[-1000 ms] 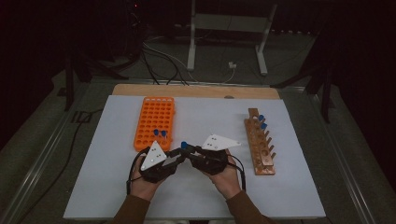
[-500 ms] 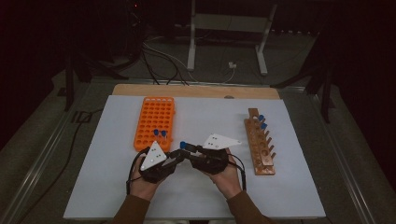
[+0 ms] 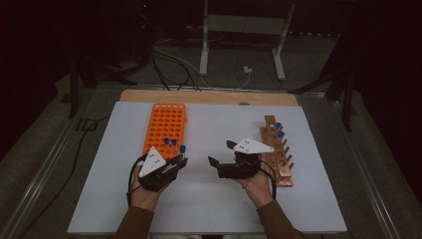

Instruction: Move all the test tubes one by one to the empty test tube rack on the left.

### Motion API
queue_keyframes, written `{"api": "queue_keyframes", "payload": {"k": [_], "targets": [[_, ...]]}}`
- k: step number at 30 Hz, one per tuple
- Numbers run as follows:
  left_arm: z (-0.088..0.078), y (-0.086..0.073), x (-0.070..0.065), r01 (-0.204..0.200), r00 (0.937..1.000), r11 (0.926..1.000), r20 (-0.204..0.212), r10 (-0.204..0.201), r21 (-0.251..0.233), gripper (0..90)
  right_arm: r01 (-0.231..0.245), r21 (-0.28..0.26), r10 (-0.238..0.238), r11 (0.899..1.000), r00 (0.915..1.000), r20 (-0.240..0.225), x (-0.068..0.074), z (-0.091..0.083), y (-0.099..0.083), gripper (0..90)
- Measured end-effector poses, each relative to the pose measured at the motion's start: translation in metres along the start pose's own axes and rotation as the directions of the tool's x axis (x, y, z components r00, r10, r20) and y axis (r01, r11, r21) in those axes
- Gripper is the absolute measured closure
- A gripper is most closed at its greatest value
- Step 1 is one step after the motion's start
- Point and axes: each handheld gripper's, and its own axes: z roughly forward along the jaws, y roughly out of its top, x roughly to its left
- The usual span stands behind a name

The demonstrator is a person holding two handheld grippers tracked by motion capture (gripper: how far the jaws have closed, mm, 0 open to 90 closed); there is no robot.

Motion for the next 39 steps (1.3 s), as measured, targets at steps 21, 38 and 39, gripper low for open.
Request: {"api": "queue_keyframes", "payload": {"k": [21,38,39], "targets": [[-0.013,-0.001,0.017,0.031,0.9978,0.9995,-0.059,-0.031,-0.012,78.0,-0.032,-0.039,0.035,0.999,0.9953,0.091,-0.040,-0.040,-0.021,3.2],[-0.024,0.001,0.034,0.050,0.9908,0.9985,-0.124,-0.052,-0.023,78.0,-0.039,-0.054,0.048,0.998,0.9808,0.189,-0.064,-0.072,-0.039,2.8],[-0.025,0.001,0.036,0.054,0.9894,0.9982,-0.133,-0.057,-0.026,78.0,-0.040,-0.058,0.050,0.998,0.9801,0.192,-0.065,-0.074,-0.040,2.8]]}}
